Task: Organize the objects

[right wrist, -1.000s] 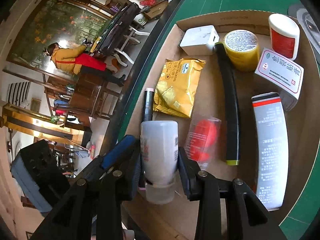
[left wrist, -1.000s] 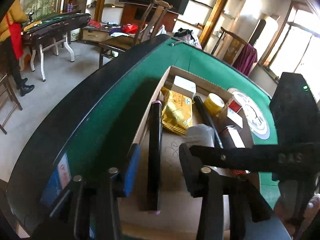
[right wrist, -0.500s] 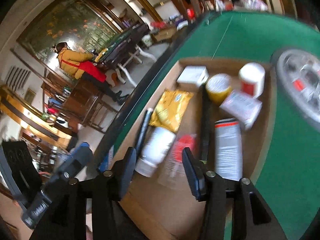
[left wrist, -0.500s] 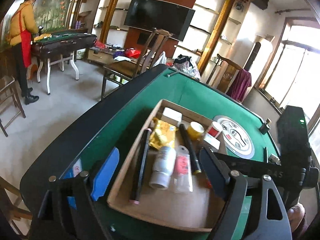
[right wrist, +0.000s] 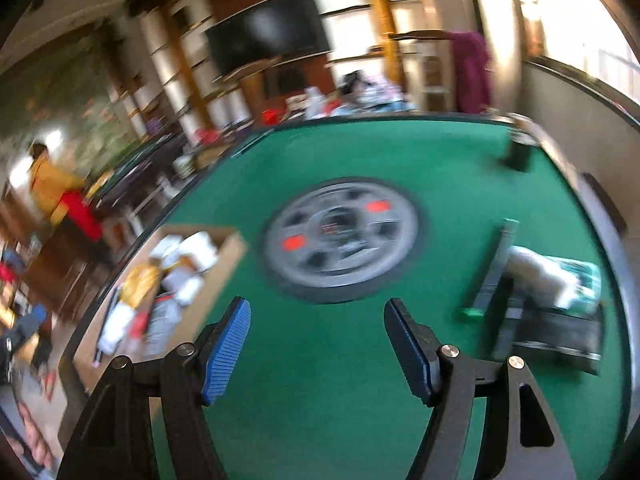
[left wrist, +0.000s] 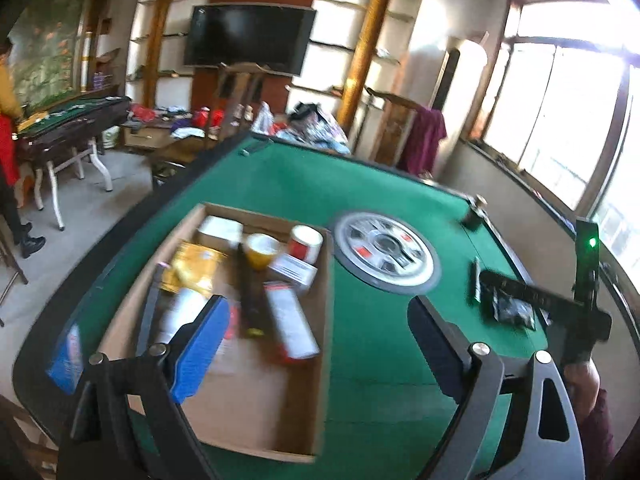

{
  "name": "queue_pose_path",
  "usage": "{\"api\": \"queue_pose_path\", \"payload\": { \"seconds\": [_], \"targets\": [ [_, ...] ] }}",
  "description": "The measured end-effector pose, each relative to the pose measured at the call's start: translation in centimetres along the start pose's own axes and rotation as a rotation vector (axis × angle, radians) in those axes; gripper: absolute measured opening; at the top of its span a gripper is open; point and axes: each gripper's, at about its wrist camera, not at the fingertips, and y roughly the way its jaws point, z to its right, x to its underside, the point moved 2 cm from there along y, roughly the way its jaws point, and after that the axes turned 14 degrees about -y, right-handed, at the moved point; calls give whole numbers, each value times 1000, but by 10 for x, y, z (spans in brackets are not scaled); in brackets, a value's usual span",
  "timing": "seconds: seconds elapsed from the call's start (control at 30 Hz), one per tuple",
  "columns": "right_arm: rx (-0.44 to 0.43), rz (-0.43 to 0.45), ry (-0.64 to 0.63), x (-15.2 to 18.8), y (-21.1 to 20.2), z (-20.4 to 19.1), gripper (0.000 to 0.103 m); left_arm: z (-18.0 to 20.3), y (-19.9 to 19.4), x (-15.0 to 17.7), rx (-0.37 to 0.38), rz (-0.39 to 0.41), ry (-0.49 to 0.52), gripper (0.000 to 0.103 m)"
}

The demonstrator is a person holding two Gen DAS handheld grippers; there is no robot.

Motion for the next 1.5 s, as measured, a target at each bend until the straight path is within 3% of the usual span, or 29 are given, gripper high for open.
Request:
{"api": "queue_pose_path", "payload": {
  "seconds": [0.3, 0.47, 0.67, 0.8, 0.87, 0.9, 0.97, 1.03, 1.1, 1.27, 1.4, 1.47, 1.5],
  "targets": [
    [197, 115, 72, -10, -30, 101, 76, 67, 19, 32, -4, -63, 107, 90],
    [238, 153, 128, -6, -39, 139, 80, 97, 48, 36, -24, -146, 186, 90],
    [318, 120, 252, 17, -36, 189, 80, 152, 125, 51, 39, -279, 285, 90],
    [234, 93, 390, 30, -29, 218, 80, 187, 190, 64, 45, -358, 324, 90],
    [221, 84, 422, 33, -27, 223, 80, 208, 223, 68, 101, -404, 344, 90],
    [218, 83, 435, 34, -28, 225, 80, 215, 234, 69, 93, -397, 371, 89],
    [212, 86, 446, 36, -30, 227, 80, 225, 255, 73, 66, -382, 426, 80],
    [221, 85, 449, 37, -31, 228, 80, 232, 271, 78, 110, -439, 422, 58],
    [229, 82, 450, 36, -31, 229, 80, 239, 278, 84, 141, -455, 442, 57],
    [201, 72, 476, 37, -26, 232, 80, 259, 294, 99, 120, -404, 556, 54],
    [186, 66, 483, 37, -22, 232, 80, 271, 300, 100, 124, -382, 555, 54],
    [184, 67, 475, 37, -21, 231, 80, 273, 298, 103, 139, -378, 561, 40],
    [187, 64, 471, 37, -20, 229, 80, 275, 295, 104, 134, -374, 578, 13]
  ]
}}
